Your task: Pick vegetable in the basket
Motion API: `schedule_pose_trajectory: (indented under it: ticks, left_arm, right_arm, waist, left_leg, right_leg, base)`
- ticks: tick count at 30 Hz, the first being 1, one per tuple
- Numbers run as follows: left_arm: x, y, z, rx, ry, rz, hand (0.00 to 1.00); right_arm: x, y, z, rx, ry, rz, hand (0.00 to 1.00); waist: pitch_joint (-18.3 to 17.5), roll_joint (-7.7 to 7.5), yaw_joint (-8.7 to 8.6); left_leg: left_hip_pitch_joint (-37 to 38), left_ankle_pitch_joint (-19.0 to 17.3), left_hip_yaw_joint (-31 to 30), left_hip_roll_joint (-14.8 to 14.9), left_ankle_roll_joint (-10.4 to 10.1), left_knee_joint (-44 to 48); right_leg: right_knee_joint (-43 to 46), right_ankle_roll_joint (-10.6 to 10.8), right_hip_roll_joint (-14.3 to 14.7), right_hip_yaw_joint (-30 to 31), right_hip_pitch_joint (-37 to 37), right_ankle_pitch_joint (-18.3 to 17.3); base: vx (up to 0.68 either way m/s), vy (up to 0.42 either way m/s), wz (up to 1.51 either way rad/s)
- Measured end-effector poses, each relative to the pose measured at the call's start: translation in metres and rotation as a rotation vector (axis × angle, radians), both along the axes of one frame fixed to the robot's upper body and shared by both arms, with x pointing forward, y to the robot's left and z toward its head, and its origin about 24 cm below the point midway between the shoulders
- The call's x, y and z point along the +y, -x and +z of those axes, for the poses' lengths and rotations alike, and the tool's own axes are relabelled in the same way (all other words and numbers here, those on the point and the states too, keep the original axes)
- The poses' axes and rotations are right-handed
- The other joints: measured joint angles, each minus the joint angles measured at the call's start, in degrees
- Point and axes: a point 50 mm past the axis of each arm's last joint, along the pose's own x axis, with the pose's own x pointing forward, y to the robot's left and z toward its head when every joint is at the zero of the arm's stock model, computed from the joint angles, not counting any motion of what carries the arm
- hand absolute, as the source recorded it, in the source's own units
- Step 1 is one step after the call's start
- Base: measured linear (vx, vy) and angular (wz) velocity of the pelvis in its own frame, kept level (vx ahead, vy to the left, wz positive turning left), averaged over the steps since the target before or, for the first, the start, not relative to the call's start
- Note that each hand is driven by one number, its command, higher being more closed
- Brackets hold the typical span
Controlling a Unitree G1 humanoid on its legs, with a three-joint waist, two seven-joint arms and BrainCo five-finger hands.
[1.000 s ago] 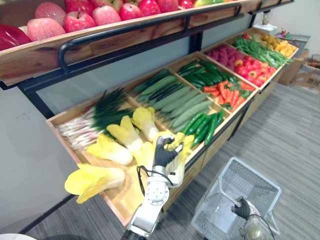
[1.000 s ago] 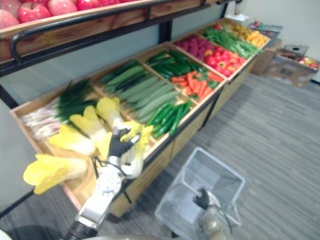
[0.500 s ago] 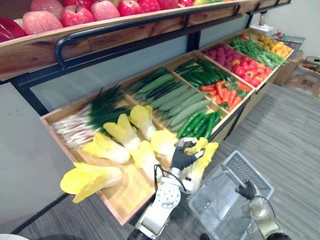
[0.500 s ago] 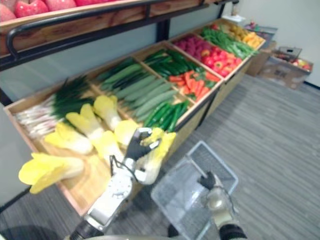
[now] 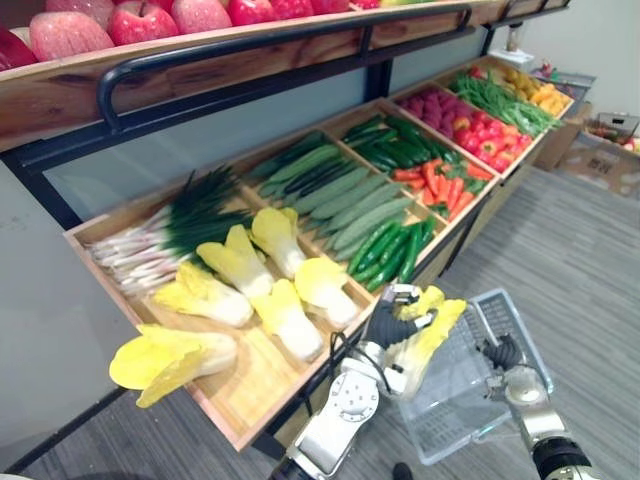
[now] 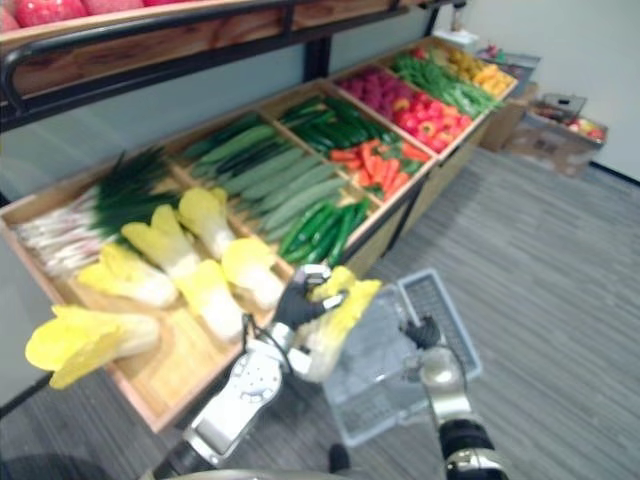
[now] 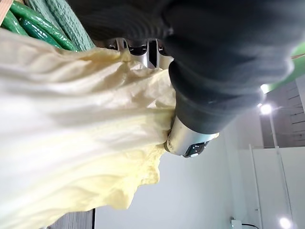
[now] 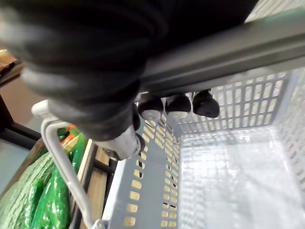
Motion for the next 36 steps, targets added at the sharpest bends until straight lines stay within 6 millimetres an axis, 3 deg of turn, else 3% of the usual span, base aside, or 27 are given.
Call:
schedule_pose_trajectory:
  ticks: [7, 13, 22, 29, 36]
  left_arm:
    - [-0.018, 0.004, -0.014, 0.059, -0.032, -0.096, 1.0]
    - [-0.027, 0.0, -0.032, 0.078, -0.158, -0.115, 1.0]
    - [-0.023, -0.006, -0.056, 0.093, -0.33, -0.056, 1.0]
    - [-0.022, -0.006, -0.06, 0.077, -0.382, -0.051, 1.0]
    - [-0.019, -0.006, -0.066, 0.056, -0.446, -0.027, 1.0]
  right_arm:
    - [0.002, -0.006, 0.009, -0.04, -0.028, -0.001, 1.0]
    - [0.009, -0.016, 0.029, -0.142, -0.102, 0.005, 1.0]
    - [0.026, -0.018, 0.038, -0.17, -0.232, 0.133, 1.0]
    - [0.019, -0.007, 0.042, -0.167, -0.284, 0.214, 1.0]
    - [0.027, -0.003, 0.037, -0.136, -0.295, 0.278, 1.0]
  waist:
    - [0.14, -0.23, -0.2]
    - [0.62, -1.04, -0.4]
    - [1.08, -2.43, -2.95]
    - [1.02, -2.62, -3.26]
    - [1.0, -2.63, -3.27]
  left_leg:
    - [0.01, 0.0, 0.07, 0.05, 0.0, -0.02]
    - [0.15, 0.0, 1.17, 0.11, 0.0, 0.01]
    - [0.65, -0.1, 1.84, 0.21, -0.12, -0.07]
    - [1.07, -0.31, 2.4, 0.35, -0.26, -0.01]
    - [1.52, -0.37, 3.01, 0.51, -0.34, -0.08]
  right_leg:
    - [0.03, 0.0, 0.08, 0.08, -0.04, 0.0]
    - [0.6, 0.0, 0.32, 1.18, -0.87, 0.0]
    - [0.6, 0.0, 0.49, 1.8, -0.82, 0.01]
    - [0.63, 0.0, 0.66, 2.21, -0.76, 0.0]
    - [0.63, 0.0, 0.88, 2.69, -0.76, 0.0]
  base:
    - [0.0, 0.0, 0.0]
    - [0.0, -0.012, -0.08]
    - [0.01, -0.008, -0.04]
    - [0.01, -0.01, -0.04]
    - [0.0, -0.008, -0.04]
